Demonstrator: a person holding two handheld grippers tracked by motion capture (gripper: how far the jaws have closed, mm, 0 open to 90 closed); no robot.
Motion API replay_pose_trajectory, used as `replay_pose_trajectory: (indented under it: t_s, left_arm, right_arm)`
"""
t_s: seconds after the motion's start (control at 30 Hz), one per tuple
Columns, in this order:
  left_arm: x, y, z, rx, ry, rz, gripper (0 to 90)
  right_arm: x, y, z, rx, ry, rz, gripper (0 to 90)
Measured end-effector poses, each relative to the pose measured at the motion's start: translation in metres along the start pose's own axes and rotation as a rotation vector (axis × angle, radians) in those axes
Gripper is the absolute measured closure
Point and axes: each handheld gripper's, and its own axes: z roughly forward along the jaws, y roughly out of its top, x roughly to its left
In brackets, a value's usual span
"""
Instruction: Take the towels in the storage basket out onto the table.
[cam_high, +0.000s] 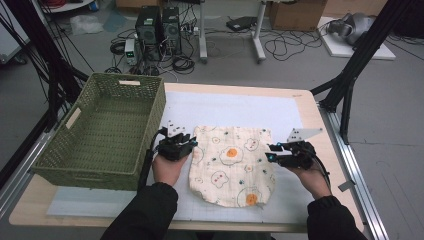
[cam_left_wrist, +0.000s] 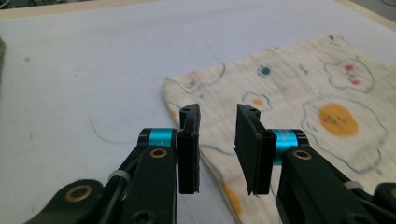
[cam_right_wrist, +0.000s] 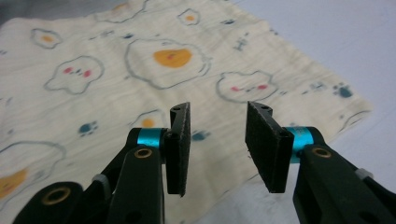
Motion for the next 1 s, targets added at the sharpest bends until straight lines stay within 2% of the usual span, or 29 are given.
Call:
replay_pose_trajectory:
  t_s: [0.03,0.1,0.2,0.27,0.37,0.4,0.43,0.5,0.53,0.6,0.67,0.7,0.77,0.83,0.93,1.0]
  left_arm:
    - [-0.003,-0.003,-0.003,0.017,-0.017,0.008,69.6]
    - [-0.009,-0.01,-0.01,0.019,-0.048,0.029,68.7]
    - [-0.018,-0.022,-0.018,0.059,-0.09,0.084,66.8]
    - [-0.022,-0.029,-0.022,0.1,-0.104,0.115,65.9]
    - [-0.024,-0.035,-0.023,0.167,-0.134,0.143,65.8]
    - [-0.025,-0.037,-0.021,0.193,-0.14,0.151,67.2]
    - [-0.025,-0.039,-0.019,0.215,-0.147,0.159,72.5]
    - [-0.026,-0.042,-0.018,0.206,-0.133,0.176,79.6]
    - [-0.026,-0.041,-0.016,0.209,-0.137,0.177,86.3]
    - [-0.025,-0.039,-0.014,0.213,-0.139,0.158,89.1]
    - [-0.026,-0.037,-0.011,0.204,-0.103,0.17,89.4]
    - [-0.026,-0.035,-0.009,0.198,-0.09,0.163,89.5]
    - [-0.024,-0.032,-0.004,0.171,-0.066,0.131,89.6]
    - [-0.021,-0.03,0.001,0.166,-0.042,0.106,89.5]
    - [-0.018,-0.026,0.007,0.139,-0.007,0.077,89.5]
    - [-0.017,-0.023,0.012,0.145,-0.003,0.069,89.5]
  right_arm:
    - [0.004,-0.004,-0.001,0.004,0.01,0.0,60.3]
    - [0.013,-0.013,-0.003,-0.008,0.033,-0.003,60.3]
    - [0.025,-0.025,-0.005,-0.009,0.079,-0.01,60.3]
    - [0.033,-0.03,-0.004,0.018,0.115,-0.023,59.6]
    - [0.04,-0.037,-0.001,0.063,0.129,-0.054,60.9]
    - [0.04,-0.039,0.001,0.076,0.134,-0.054,63.2]
    - [0.04,-0.041,0.003,0.087,0.142,-0.052,66.5]
    - [0.039,-0.043,0.007,0.119,0.149,-0.052,72.0]
    - [0.039,-0.043,0.008,0.112,0.147,-0.062,77.8]
    - [0.038,-0.042,0.009,0.118,0.164,-0.06,87.6]
    - [0.037,-0.039,0.009,0.124,0.164,-0.065,88.9]
    - [0.037,-0.036,0.008,0.117,0.161,-0.065,88.9]
    - [0.035,-0.029,0.006,0.11,0.143,-0.071,88.9]
    - [0.032,-0.021,0.007,0.105,0.131,-0.069,88.9]
    - [0.026,-0.013,0.018,0.112,0.125,-0.048,88.9]
    - [0.025,-0.009,0.031,0.14,0.116,-0.057,88.9]
